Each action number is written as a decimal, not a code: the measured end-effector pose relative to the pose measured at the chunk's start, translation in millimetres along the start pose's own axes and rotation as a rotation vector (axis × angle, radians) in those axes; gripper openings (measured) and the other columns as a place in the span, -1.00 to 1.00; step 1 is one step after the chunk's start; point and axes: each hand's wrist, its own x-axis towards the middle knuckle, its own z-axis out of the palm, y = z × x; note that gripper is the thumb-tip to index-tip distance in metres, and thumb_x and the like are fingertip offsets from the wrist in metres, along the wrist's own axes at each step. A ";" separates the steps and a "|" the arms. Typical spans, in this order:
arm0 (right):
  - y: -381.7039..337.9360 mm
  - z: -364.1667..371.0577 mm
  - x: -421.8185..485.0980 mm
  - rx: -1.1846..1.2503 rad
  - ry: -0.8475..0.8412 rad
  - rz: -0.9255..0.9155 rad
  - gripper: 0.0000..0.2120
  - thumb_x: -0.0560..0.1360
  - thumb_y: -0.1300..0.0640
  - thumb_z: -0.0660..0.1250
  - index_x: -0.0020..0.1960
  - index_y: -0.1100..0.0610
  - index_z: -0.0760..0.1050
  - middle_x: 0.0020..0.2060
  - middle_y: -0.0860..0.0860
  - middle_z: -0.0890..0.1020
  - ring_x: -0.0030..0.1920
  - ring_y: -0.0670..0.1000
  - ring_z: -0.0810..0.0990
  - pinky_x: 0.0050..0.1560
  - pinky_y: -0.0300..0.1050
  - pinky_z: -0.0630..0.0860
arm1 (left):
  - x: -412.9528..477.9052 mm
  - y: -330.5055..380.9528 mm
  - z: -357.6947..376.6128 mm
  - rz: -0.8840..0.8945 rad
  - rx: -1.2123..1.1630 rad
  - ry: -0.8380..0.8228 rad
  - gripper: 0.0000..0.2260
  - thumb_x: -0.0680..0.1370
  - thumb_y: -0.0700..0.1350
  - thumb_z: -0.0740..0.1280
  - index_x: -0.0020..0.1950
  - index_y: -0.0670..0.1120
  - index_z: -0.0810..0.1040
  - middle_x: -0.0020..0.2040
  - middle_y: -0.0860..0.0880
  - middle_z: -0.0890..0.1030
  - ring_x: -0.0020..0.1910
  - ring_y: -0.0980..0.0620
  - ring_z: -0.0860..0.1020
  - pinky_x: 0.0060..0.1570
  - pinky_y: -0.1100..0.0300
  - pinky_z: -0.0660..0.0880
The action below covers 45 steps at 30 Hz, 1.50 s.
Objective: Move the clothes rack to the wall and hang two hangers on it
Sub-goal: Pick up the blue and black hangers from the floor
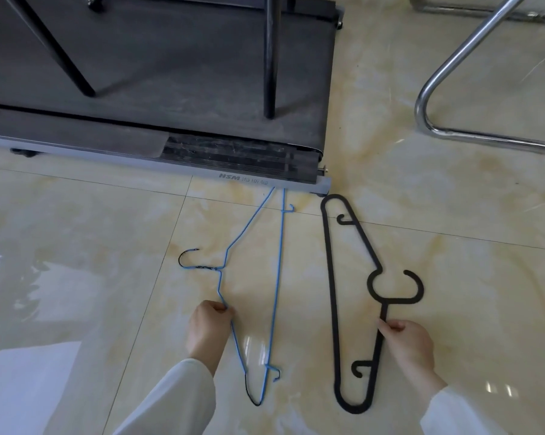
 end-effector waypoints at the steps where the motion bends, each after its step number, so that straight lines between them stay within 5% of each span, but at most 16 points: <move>1: -0.9 -1.6 0.5 0.012 -0.024 0.005 -0.81 0.45 0.07 0.34 -0.21 0.19 0.57 -0.31 0.09 0.57 -0.29 0.05 0.46 -0.33 -0.12 0.32 | 0.2 1.4 -0.2 -0.003 -0.012 -0.003 -0.95 0.42 -0.13 0.34 -0.20 -0.06 0.49 -0.26 -0.04 0.50 -0.21 -0.11 0.45 -0.19 0.15 0.40; 6: -5.9 -12.3 -0.9 0.087 -0.165 0.032 -0.82 0.47 0.08 0.32 -0.15 0.21 0.49 -0.29 0.07 0.55 -0.22 0.07 0.49 -0.15 -0.09 0.37 | -6.6 4.7 -2.3 -0.001 -0.081 -0.049 -0.94 0.43 -0.12 0.33 -0.22 -0.07 0.49 -0.32 -0.02 0.50 -0.28 -0.07 0.45 -0.29 0.17 0.36; 10: -13.5 -20.0 -11.8 0.123 -0.292 0.015 -0.81 0.48 0.15 0.29 -0.25 0.21 0.39 -0.50 0.06 0.46 -0.44 0.04 0.43 -0.27 -0.09 0.36 | -25.0 10.9 -5.5 0.077 -0.160 -0.196 -0.92 0.44 -0.24 0.32 -0.24 -0.14 0.47 -0.32 -0.07 0.52 -0.33 -0.04 0.45 -0.42 0.26 0.33; 15: -37.1 -37.6 -26.2 0.170 -0.329 -0.092 -0.85 0.50 0.20 0.26 -0.24 0.14 0.39 -0.45 0.02 0.43 -0.48 -0.02 0.39 -0.43 -0.28 0.36 | -57.1 31.5 -23.1 0.171 -0.293 -0.350 -0.83 0.46 -0.36 0.30 -0.29 -0.15 0.45 -0.34 -0.06 0.52 -0.38 0.01 0.45 -0.49 0.45 0.36; 22: -82.4 -72.4 -67.0 0.198 -0.323 -0.159 -0.94 0.47 0.24 0.30 -0.16 0.20 0.45 -0.41 0.02 0.47 -0.48 0.01 0.41 -0.42 -0.20 0.35 | -125.2 77.9 -60.8 0.275 -0.339 -0.442 -0.74 0.42 -0.48 0.28 -0.34 -0.15 0.43 -0.41 -0.09 0.43 -0.44 0.02 0.43 -0.53 0.47 0.35; 25: -100.6 -92.8 -97.5 0.225 -0.338 -0.158 -0.96 0.45 0.23 0.33 -0.16 0.20 0.49 -0.41 0.00 0.49 -0.51 -0.02 0.40 -0.46 -0.23 0.31 | -155.7 90.7 -78.1 0.295 -0.318 -0.455 -0.72 0.40 -0.45 0.32 -0.38 -0.12 0.45 -0.43 -0.09 0.41 -0.57 0.19 0.45 -0.36 0.32 0.43; 28: -123.4 -118.9 -136.7 0.277 -0.376 -0.145 -0.95 0.44 0.22 0.35 -0.20 0.15 0.52 -0.39 -0.03 0.49 -0.58 -0.10 0.35 -0.55 -0.34 0.26 | -190.9 96.8 -102.3 0.272 -0.270 -0.478 -0.76 0.39 -0.29 0.39 -0.40 -0.01 0.50 -0.44 0.01 0.47 -0.45 0.09 0.50 -0.14 0.10 0.44; 37: -219.3 -223.2 -275.3 0.325 -0.575 -0.122 -0.98 0.42 0.22 0.37 -0.18 0.16 0.56 -0.43 -0.02 0.47 -0.62 -0.14 0.33 -0.58 -0.35 0.27 | -315.8 135.8 -217.0 0.138 -0.403 -0.392 -0.79 0.39 -0.17 0.42 -0.40 0.05 0.53 -0.45 0.02 0.55 -0.36 0.00 0.51 -0.08 0.02 0.50; 45: -302.9 -313.7 -378.6 0.221 -0.754 -0.263 -0.91 0.41 0.22 0.38 -0.08 0.14 0.57 -0.31 -0.01 0.56 -0.56 -0.28 0.43 -0.49 -0.49 0.32 | -434.4 188.3 -313.3 0.156 -0.555 -0.300 -0.79 0.46 -0.24 0.35 -0.34 -0.08 0.42 -0.42 -0.03 0.40 -0.39 0.06 0.42 -0.31 0.35 0.39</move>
